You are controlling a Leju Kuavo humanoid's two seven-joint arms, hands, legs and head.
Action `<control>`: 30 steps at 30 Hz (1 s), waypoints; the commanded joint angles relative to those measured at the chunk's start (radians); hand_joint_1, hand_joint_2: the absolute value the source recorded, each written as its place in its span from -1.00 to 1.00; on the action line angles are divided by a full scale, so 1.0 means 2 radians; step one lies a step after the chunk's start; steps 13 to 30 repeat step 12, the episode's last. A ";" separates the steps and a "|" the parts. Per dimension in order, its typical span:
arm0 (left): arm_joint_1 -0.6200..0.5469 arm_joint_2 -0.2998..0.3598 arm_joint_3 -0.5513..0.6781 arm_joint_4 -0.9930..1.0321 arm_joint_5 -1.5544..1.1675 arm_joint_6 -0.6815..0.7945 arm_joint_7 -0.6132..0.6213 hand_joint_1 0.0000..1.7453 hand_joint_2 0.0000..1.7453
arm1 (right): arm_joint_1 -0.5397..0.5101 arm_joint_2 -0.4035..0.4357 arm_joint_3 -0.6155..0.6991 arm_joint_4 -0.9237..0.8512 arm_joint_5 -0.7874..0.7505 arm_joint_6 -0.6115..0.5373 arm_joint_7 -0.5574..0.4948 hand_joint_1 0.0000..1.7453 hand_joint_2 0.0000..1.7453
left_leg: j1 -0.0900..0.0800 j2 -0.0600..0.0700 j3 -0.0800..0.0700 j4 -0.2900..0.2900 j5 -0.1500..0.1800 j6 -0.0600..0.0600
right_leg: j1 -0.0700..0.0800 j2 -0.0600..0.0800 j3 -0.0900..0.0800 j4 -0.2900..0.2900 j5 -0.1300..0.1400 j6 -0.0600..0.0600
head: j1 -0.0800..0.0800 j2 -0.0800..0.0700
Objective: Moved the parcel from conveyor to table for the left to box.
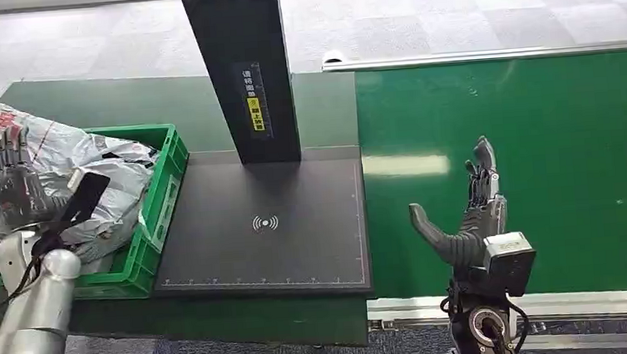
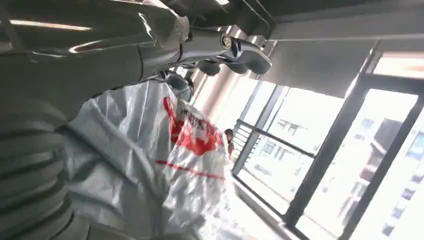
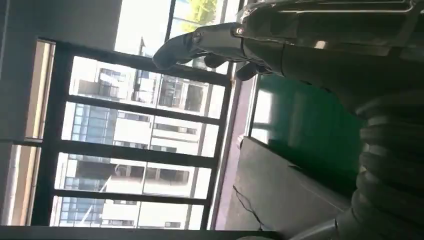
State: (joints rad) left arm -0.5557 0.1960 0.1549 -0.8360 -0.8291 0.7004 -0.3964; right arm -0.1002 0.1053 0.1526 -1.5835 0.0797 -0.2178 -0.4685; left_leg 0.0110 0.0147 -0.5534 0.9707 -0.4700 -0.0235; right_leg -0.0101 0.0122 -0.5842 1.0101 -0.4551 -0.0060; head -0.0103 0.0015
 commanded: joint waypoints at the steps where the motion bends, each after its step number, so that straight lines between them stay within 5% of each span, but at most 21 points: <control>1: 0.126 -0.073 -0.034 -0.291 0.175 -0.008 -0.102 -1.00 1.00 | -0.014 -0.010 -0.010 0.029 -0.005 -0.002 -0.010 -1.00 1.00 | 0.000 -0.001 -0.001 0.000 0.000 0.000 | 0.000 -0.001 0.000 -0.001 0.000 0.000 | 0.000 0.000; 7: 0.167 -0.091 -0.060 -0.339 0.276 -0.061 -0.108 -1.00 1.00 | -0.013 -0.010 -0.011 0.034 -0.010 0.004 -0.004 -1.00 1.00 | 0.000 -0.001 0.000 -0.001 0.000 0.001 | 0.000 -0.001 0.000 -0.001 0.000 0.000 | 0.000 0.000; 8: 0.263 -0.159 -0.119 -0.359 0.462 -0.151 -0.122 -1.00 1.00 | -0.008 -0.008 0.005 0.095 -0.037 0.033 0.021 -1.00 1.00 | 0.000 -0.001 0.001 -0.002 -0.001 0.002 | 0.000 -0.001 0.001 -0.003 0.000 0.001 | 0.000 0.000; 9: 0.284 -0.168 -0.140 -0.348 0.483 -0.154 -0.112 -1.00 1.00 | -0.003 -0.005 0.016 0.114 -0.037 0.038 0.024 -1.00 1.00 | 0.000 0.000 0.000 -0.002 -0.001 0.001 | 0.000 0.000 0.001 -0.002 0.000 0.001 | 0.000 0.000; 12: 0.312 -0.169 -0.193 -0.323 0.506 -0.170 -0.110 -1.00 1.00 | 0.009 0.005 0.039 0.135 -0.041 0.044 0.025 -1.00 1.00 | 0.000 -0.001 0.001 -0.002 -0.001 0.002 | 0.000 -0.001 0.002 -0.003 0.000 0.001 | 0.000 0.000; 30: 0.312 -0.169 -0.193 -0.323 0.506 -0.170 -0.110 -1.00 1.00 | 0.009 0.005 0.039 0.135 -0.041 0.044 0.025 -1.00 1.00 | 0.000 -0.001 0.001 -0.002 -0.001 0.002 | 0.000 -0.001 0.002 -0.003 0.000 0.001 | 0.000 0.000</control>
